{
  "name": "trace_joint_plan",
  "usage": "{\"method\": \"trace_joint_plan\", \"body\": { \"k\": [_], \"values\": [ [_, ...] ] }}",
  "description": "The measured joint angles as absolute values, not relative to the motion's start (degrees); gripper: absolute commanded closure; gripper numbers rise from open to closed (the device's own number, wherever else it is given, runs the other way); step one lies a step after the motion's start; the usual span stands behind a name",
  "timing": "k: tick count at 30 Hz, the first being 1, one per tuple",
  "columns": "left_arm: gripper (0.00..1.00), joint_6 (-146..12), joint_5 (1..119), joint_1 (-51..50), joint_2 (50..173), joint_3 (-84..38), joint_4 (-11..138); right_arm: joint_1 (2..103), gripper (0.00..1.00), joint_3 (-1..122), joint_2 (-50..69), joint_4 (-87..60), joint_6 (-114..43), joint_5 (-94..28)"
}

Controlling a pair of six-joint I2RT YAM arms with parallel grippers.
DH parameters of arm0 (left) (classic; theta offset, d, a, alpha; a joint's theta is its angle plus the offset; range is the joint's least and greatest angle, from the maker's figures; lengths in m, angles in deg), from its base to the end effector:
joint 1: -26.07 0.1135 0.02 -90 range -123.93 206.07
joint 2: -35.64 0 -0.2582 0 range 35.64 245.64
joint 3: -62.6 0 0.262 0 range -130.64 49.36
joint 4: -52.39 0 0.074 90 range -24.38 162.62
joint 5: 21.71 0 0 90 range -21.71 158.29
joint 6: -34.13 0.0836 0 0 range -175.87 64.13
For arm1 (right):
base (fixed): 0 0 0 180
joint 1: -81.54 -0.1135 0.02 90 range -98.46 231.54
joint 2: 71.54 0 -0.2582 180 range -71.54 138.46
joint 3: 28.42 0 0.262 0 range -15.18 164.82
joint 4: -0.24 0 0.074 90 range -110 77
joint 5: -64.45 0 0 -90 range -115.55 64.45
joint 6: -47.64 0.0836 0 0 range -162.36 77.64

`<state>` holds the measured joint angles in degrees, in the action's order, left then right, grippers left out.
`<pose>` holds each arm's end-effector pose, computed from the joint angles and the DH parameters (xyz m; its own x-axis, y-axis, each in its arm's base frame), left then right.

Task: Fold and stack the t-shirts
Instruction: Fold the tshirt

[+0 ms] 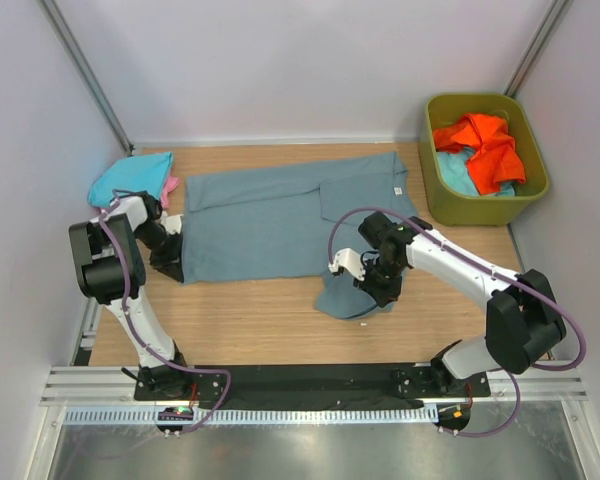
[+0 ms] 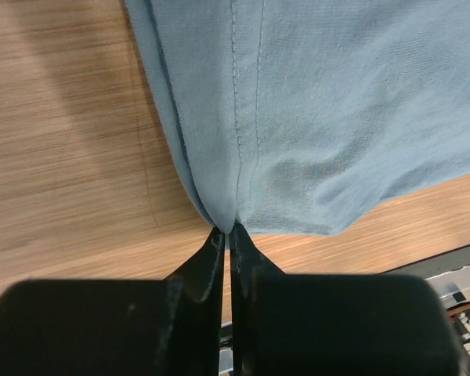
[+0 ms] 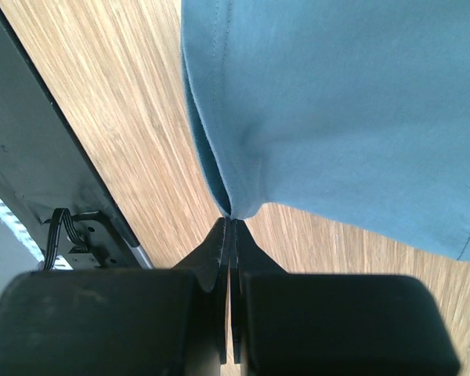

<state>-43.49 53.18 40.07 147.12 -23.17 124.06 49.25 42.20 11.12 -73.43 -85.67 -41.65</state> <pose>0.3262 0.0589 0.0867 -0.9969 -0.0352 0.0700 -0.0536 0.9585 -0.2800 0.2030 0.1557 0.1610 -0.2493 -0.9371 -0.2441 -0.9645 0.2175 0.1499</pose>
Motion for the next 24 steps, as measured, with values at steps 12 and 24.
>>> {"method": "trace_joint_plan", "body": {
  "k": [12, 24],
  "values": [
    [1.00, -40.08, 53.74, 40.07, 142.99, -25.18, 125.68, 57.71, 0.99, 47.32, 9.96, -73.34, -83.14, -40.84],
    [1.00, -38.90, 51.49, 40.05, 141.11, -33.14, 130.18, 62.06, 0.99, 56.32, 8.43, -72.97, -82.42, -39.99]
  ]
}}
